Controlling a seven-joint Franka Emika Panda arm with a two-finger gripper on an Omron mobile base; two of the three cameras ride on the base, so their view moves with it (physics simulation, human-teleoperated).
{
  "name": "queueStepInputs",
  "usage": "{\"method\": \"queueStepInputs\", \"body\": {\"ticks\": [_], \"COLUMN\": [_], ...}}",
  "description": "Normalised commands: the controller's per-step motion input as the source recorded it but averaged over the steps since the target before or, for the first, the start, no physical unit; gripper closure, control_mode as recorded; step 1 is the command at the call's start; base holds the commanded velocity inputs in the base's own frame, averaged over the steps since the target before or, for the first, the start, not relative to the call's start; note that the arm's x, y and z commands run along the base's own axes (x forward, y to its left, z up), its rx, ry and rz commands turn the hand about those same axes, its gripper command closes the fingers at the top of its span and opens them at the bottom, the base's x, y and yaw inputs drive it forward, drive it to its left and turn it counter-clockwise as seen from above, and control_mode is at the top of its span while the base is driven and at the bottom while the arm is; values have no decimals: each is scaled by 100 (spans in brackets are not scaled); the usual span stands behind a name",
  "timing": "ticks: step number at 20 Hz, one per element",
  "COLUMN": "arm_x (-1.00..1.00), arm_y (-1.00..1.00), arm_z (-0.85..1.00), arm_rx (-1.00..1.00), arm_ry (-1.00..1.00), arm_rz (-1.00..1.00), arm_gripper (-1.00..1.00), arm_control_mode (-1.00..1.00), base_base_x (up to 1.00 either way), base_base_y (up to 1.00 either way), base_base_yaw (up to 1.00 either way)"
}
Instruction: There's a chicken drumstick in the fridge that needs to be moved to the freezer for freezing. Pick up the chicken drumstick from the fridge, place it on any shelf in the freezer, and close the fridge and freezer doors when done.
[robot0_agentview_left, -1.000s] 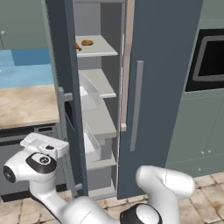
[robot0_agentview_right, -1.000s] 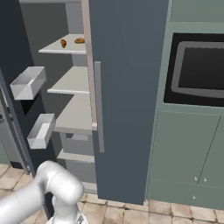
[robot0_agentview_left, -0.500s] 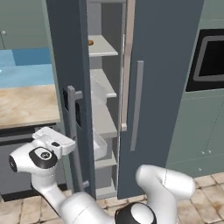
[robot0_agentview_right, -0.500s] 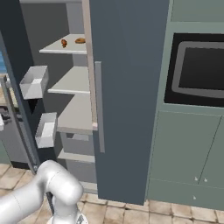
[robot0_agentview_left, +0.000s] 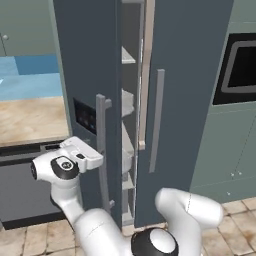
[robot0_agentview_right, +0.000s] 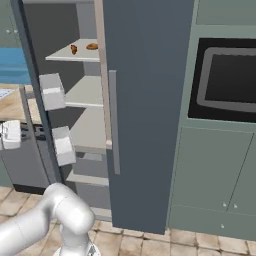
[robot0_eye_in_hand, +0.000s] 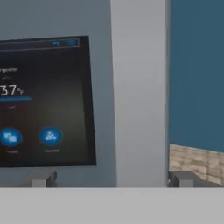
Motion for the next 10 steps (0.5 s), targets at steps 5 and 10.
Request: {"method": "queueStepInputs", "body": {"ticks": [5,10], "arm_x": [55,57], "arm_y": [-71,-56], "arm_z": [0,0], "arm_rx": [0,0], "arm_ry": [0,-1], "arm_rz": [-11,-9], "arm_gripper": [-100,-100], "arm_control_mode": [-100,-100], "base_base_x": [0,0], "base_base_y": [0,0], "base_base_yaw": [0,0]}}
